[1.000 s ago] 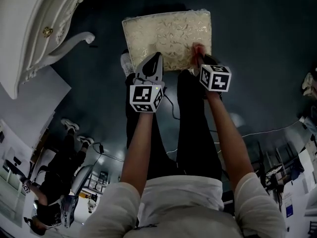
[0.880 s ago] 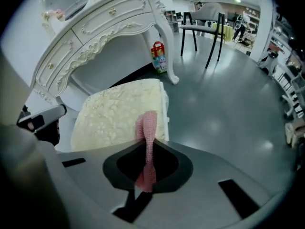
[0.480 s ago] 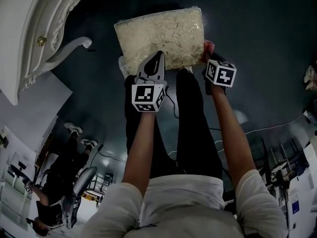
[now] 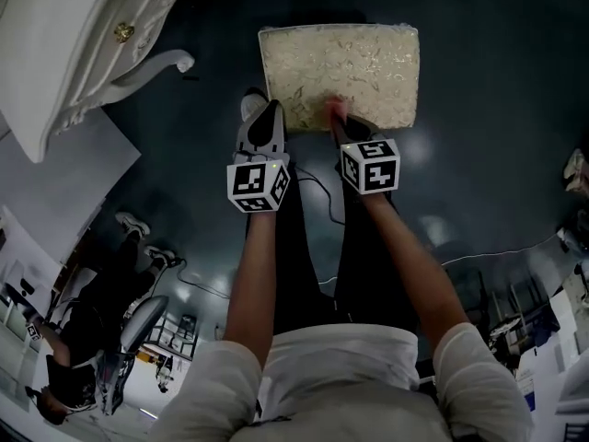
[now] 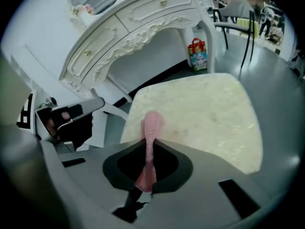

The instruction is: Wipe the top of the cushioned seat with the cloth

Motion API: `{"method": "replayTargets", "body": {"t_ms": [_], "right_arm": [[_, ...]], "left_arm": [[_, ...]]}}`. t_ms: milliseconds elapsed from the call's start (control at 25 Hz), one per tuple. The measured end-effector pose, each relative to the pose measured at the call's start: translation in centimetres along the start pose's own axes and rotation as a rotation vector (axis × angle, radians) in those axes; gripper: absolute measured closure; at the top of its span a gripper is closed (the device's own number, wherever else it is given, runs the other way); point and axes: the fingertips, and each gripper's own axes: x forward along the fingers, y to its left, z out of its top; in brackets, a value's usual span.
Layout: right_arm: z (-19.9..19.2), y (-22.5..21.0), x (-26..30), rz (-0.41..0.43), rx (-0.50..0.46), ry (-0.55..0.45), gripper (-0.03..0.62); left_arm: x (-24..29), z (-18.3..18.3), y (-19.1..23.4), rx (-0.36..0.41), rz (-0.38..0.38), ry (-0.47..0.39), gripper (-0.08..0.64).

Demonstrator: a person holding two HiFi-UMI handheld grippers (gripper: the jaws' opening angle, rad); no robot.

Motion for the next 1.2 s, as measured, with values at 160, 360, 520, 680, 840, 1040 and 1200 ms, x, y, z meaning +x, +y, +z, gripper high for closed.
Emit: {"method": "replayTargets", "body": {"t_ms": [160,360,520,680,840,1040,1200], "right_arm": [[-1.5,7.4,4.4,0.131,-0.011,0.063,0.568],[-3.1,12.4,9.7,0.153,-0.042,0.139,0.568],[-3.5,11.2,11.0,0.136,0.015,0.157,0.568],[-3.7,9.8,9.7,0.143,0.002,0.14,0.568],[-3.7,6.6,7.0,0.113,0.041,0.112,0.568],[-4.0,-0.1,3.5,0.044,0.103,0.069,0.568],[-4.2,-6.0,0.3,-0.016,0.141,0.031,0.568]], "left_arm": [[-2.2,0.0,3.5,-0.023,0.052,-0.011,0.546],[-4.0,-1.1,7.4,-0.058,0.095,-0.01,0.546],[-4.2,-1.7,8.2,-0.062,0.1,-0.007,0.546],[-3.7,-1.8,7.1,-0.06,0.09,-0.007,0.546],[-2.4,-1.4,4.6,-0.05,0.062,-0.008,0.546],[0.0,-1.8,0.2,-0.034,0.013,0.0,0.546],[1.8,-2.4,-4.0,-0.015,-0.032,0.017,0.546]]}}
